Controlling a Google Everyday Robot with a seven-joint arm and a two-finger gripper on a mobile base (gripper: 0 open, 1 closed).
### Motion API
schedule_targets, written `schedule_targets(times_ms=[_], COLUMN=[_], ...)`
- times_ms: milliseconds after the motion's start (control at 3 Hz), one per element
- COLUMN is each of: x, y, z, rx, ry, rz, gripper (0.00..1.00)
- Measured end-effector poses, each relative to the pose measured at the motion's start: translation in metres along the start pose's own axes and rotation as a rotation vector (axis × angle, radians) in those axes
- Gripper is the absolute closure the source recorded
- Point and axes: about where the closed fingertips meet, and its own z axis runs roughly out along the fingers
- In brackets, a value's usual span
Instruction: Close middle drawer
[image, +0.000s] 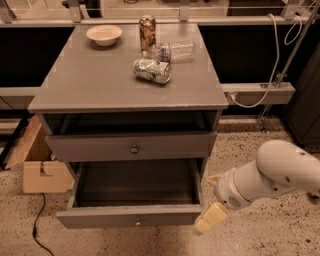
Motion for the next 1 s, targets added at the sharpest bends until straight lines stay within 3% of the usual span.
schedule_targets(times_ms=[333,1000], x=[0.02,0.063], y=[-0.003,-0.012], z=[0.041,0.109], rx=[-0.017,-0.069], ry=[0.0,-0.007], rz=[0.018,0.071], gripper=[0.0,0.42])
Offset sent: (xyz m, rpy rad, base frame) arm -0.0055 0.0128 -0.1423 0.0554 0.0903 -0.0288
